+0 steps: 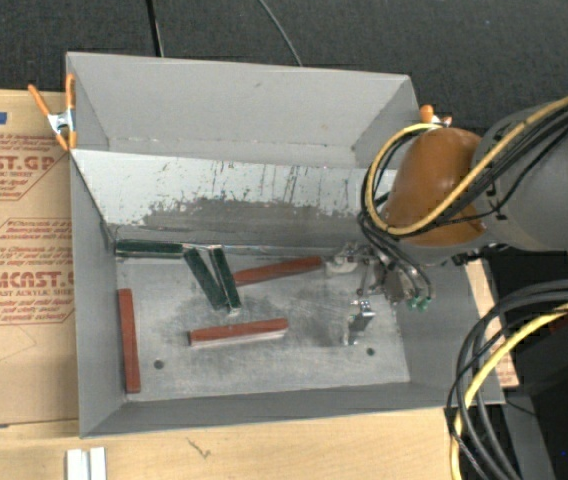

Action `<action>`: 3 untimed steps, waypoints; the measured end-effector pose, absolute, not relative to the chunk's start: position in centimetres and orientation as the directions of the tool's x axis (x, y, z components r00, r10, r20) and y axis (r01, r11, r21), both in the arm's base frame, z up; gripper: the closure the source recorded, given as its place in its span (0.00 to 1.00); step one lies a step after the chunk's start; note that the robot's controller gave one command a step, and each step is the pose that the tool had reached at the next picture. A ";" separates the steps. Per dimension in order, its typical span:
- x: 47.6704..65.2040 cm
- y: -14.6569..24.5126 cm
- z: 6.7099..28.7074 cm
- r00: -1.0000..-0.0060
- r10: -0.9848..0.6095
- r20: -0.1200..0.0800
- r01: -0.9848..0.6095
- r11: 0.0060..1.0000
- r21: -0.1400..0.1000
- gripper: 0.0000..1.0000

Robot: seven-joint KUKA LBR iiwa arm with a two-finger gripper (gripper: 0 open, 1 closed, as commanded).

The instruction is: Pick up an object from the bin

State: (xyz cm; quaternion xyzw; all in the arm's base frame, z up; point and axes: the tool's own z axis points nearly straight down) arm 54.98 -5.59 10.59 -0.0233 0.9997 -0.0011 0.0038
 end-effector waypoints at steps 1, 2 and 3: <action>55.3 -2.0 8.6 -0.975 -0.222 0.008 -0.222 0.975 0.002 0.00; 54.4 5.5 7.9 -0.960 -0.279 -0.017 -0.279 0.960 -0.002 1.00; 54.4 5.5 7.9 -0.960 -0.279 -0.017 -0.279 0.960 -0.002 1.00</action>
Offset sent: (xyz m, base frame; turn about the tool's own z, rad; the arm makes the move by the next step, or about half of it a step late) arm -0.0116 0.1095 -0.0330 -0.2358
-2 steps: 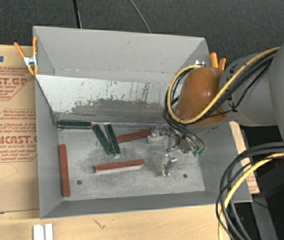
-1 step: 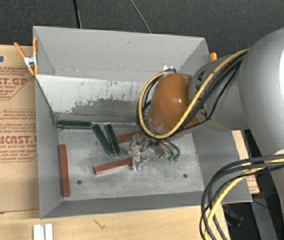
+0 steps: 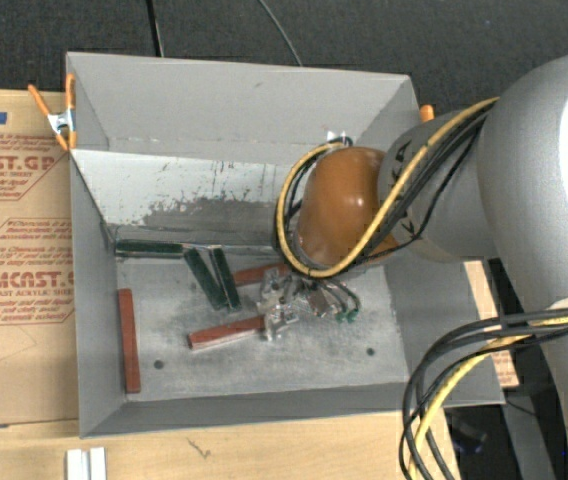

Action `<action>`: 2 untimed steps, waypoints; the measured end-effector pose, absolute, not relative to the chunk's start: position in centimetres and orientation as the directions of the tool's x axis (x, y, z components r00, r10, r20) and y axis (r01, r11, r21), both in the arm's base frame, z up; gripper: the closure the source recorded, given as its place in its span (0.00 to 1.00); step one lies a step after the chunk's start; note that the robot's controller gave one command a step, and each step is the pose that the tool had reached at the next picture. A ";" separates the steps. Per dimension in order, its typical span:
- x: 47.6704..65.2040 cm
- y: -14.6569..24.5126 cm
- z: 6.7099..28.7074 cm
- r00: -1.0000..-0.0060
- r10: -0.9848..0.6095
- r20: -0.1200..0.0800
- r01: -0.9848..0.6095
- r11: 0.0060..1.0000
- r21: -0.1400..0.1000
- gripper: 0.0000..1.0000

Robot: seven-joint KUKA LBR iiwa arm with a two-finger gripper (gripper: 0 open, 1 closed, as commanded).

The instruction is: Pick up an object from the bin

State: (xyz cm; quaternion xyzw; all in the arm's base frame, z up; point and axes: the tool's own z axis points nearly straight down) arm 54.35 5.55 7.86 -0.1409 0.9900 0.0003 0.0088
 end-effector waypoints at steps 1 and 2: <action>53.6 4.6 22.7 -0.933 -0.359 -0.005 -0.359 0.933 -0.001 1.00; 53.5 4.6 22.6 -0.934 -0.358 -0.003 -0.358 0.934 -0.001 1.00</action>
Offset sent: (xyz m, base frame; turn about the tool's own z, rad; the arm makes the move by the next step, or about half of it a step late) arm 0.0000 0.0000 0.0000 0.0000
